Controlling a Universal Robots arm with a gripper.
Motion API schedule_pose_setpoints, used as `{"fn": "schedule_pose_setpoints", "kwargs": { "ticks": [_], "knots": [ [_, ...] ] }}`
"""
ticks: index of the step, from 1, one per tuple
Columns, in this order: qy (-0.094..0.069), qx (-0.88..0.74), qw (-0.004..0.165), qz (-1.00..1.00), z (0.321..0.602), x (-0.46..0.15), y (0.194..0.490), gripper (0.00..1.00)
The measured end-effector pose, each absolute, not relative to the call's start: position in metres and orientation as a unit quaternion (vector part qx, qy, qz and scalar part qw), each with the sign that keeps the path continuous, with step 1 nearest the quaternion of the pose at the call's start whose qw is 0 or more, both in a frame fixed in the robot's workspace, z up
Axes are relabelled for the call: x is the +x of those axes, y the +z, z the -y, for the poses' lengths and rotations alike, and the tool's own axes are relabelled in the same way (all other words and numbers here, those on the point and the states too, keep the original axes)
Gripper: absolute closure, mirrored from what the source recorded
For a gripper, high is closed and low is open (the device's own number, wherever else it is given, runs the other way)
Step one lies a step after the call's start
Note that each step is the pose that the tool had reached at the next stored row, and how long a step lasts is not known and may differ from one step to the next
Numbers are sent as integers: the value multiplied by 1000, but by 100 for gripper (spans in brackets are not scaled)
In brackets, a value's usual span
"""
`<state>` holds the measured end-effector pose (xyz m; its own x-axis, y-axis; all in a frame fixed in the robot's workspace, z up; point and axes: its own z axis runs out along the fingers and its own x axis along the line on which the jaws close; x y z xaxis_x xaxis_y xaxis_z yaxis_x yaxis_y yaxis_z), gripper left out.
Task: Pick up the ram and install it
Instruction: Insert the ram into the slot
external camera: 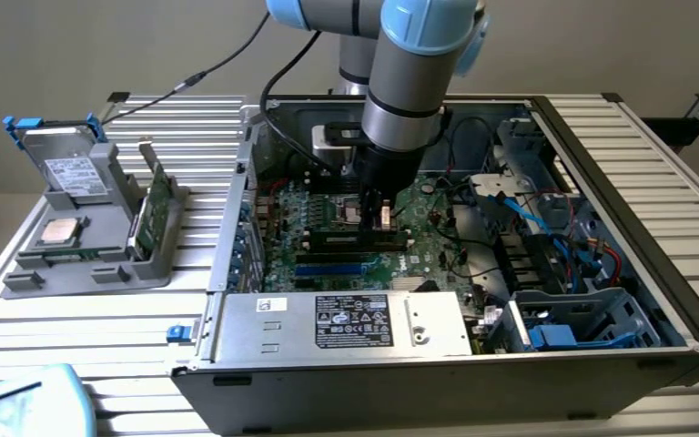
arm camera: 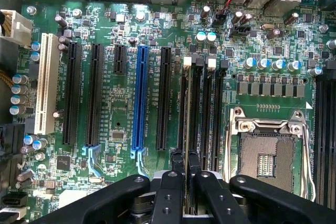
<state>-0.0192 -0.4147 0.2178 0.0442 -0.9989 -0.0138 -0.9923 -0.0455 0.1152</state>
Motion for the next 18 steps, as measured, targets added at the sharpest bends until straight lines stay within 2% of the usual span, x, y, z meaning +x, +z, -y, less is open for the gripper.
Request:
{"fn": "schedule_pose_setpoints", "kwargs": {
  "ticks": [18],
  "knots": [
    [-45, 722, 37, 690, 415, -19, 217, 86]
  ]
}}
